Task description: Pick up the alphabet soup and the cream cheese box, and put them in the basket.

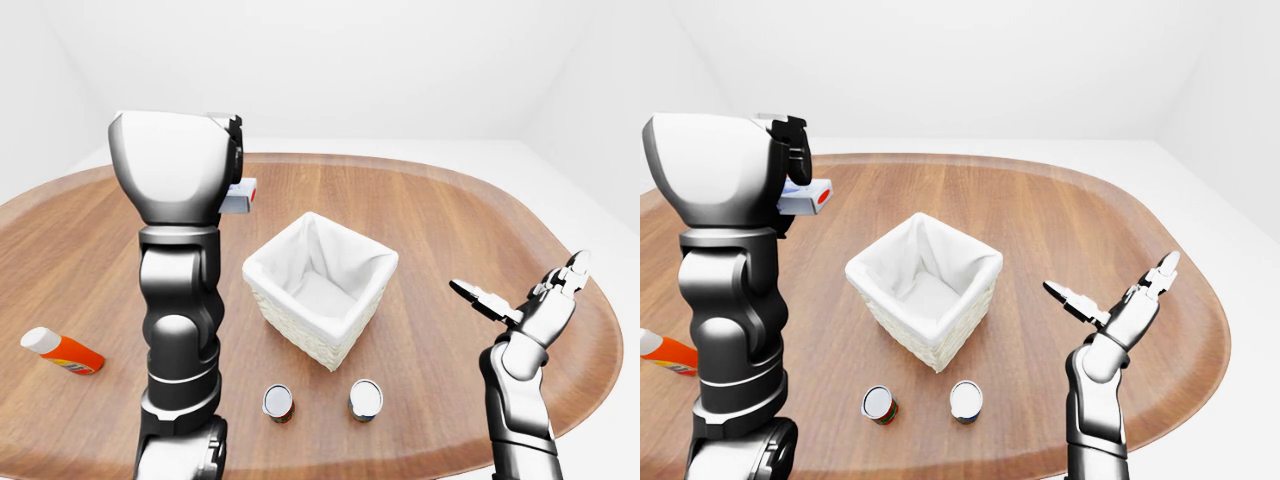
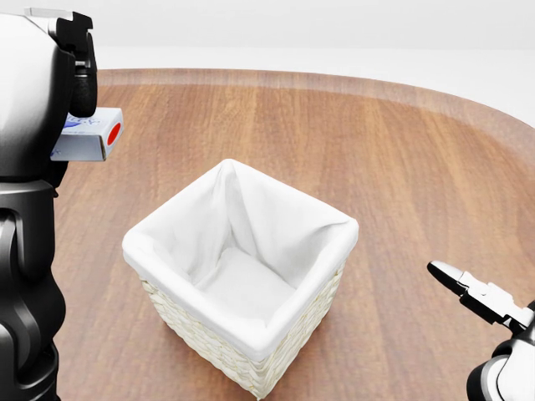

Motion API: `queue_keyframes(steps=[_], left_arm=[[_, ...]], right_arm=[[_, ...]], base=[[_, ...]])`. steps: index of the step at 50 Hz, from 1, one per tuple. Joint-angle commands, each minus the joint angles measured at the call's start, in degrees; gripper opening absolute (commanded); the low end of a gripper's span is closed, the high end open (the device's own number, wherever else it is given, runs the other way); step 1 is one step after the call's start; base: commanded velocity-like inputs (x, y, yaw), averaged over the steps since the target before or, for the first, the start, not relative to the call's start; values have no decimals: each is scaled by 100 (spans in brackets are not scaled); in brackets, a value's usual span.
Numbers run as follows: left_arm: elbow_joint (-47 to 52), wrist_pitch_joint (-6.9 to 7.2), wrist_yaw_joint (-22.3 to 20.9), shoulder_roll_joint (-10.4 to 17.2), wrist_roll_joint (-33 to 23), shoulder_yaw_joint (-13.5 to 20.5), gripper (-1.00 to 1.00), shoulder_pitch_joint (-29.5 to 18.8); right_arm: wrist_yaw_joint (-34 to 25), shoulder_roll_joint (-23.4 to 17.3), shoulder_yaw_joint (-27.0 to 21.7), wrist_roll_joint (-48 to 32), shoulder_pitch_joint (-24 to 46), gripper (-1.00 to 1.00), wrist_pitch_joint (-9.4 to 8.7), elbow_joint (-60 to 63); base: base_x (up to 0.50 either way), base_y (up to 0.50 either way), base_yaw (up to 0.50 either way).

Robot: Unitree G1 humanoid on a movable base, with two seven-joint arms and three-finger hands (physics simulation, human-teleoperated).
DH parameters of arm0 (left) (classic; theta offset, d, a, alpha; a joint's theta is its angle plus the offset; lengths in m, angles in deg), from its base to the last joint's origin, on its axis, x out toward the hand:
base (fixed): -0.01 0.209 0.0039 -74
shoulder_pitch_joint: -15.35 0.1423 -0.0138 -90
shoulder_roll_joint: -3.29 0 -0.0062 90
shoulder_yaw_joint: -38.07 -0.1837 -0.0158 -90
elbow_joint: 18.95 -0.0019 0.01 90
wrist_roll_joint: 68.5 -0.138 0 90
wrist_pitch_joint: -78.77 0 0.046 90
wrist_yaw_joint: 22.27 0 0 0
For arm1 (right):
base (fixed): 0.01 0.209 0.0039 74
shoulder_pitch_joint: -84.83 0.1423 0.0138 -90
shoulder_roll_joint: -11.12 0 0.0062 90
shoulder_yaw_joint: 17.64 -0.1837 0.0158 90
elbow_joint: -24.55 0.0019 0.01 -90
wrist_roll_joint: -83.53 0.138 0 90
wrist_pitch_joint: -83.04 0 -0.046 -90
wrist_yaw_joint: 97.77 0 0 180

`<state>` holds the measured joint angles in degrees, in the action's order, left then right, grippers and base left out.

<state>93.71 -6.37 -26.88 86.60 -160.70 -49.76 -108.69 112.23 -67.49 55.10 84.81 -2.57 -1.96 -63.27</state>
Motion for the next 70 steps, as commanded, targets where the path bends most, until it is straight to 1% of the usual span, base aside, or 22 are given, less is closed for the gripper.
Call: queue_keyframes(steps=[1, 42, 46, 52, 57, 64, 65, 69, 70], left_arm=[[27, 14, 75, 4, 298, -5, -100, -21], [27, 14, 75, 3, 298, -5, -100, -21], [163, 14, -24, -114, 196, -108, -100, 28], [400, -83, -160, -370, 34, -298, -100, 130], [379, -137, -146, -473, -75, -360, -100, 185], [139, -146, 69, -657, -245, -518, -100, 287], [59, -161, 146, -728, -326, -619, -100, 350], [-114, -178, 282, -879, -450, -735, -100, 420], [-226, -162, 352, -930, -487, -778, -100, 426]], right_arm=[[0, 0, 0, 0, 0, 100, 0, 0], [0, 0, 0, 0, 0, 100, 0, 0], [0, -4, 2, 41, 3, 100, 0, 1], [0, -13, -12, 77, 25, 100, 0, -40], [0, -17, 14, 21, 23, 100, 0, -87], [0, -17, 39, -54, 15, 100, 0, -75], [0, -13, 43, -62, 14, 100, 0, -76], [0, -12, 29, -55, 18, 100, 0, -97], [0, -11, 30, -47, 17, 100, 0, -99]], base=[[0, 0, 0], [0, 0, 0], [0, 0, 0], [0, 0, 0], [0, 0, 0], [0, 0, 0], [0, 0, 0], [0, 0, 0], [0, 0, 0]])
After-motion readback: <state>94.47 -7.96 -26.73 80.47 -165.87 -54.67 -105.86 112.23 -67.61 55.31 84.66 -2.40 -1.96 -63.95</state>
